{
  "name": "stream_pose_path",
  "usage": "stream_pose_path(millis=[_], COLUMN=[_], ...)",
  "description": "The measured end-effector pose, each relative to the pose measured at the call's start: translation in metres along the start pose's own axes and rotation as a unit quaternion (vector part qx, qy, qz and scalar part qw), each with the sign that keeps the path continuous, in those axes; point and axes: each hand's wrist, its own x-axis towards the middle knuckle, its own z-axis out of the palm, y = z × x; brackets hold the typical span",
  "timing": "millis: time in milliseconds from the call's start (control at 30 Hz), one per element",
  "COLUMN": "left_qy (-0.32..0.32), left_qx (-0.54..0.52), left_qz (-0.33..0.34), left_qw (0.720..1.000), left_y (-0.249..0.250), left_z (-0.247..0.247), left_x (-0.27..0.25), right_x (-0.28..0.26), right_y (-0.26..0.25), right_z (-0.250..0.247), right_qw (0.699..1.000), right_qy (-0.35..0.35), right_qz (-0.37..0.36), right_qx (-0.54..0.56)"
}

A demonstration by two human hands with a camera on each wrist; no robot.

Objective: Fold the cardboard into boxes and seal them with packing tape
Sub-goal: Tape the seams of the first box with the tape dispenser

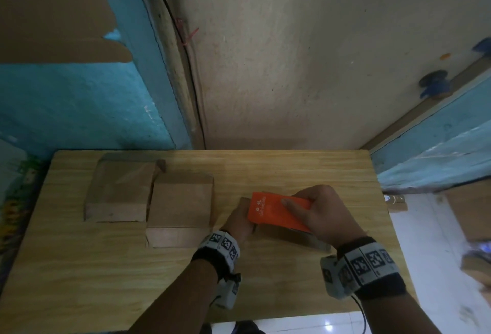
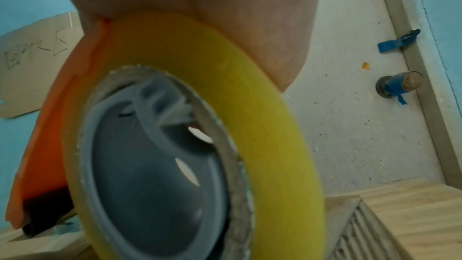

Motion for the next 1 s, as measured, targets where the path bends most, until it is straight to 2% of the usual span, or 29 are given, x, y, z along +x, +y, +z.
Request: stream_pose_path(millis=[100,200,300,400,533,633,767,1000], left_qy=[-0.078,-0.125,-0.115,-0.082,-0.08,-0.077,-0.069,-0.043], left_qx=[0.056,0.205,0.291,0.337,0.277,0.179,0.106,0.12], left_qz=[-0.002,-0.022,-0.018,0.04,0.106,0.106,0.132,0.122], left_qw=[0.995,0.97,0.95,0.937,0.952,0.975,0.983,0.984], left_y=[-0.003,-0.019,-0.001,0.012,0.009,0.0,-0.009,-0.002], left_z=[-0.006,-0.012,-0.014,-0.017,-0.024,-0.023,-0.021,-0.024], left_x=[0.005,0.011,-0.002,-0.006,-0.004,-0.003,-0.002,-0.012], right_x=[0.001,0.002,0.003,0.004,0.006,0.006,0.007,0.01], right_y=[0.001,0.002,0.003,0.005,0.008,0.008,0.008,-0.005], right_z=[0.0,-0.001,-0.003,-0.005,-0.005,-0.005,-0.004,-0.002], right_qw=[1.0,1.0,1.0,0.999,0.999,0.999,0.999,0.996], right_qy=[-0.003,-0.005,-0.013,-0.023,-0.028,-0.031,-0.033,-0.054], right_qz=[-0.003,-0.009,-0.016,-0.031,-0.031,-0.03,-0.031,-0.03], right_qx=[0.003,0.0,-0.001,-0.014,-0.012,-0.01,-0.023,-0.061])
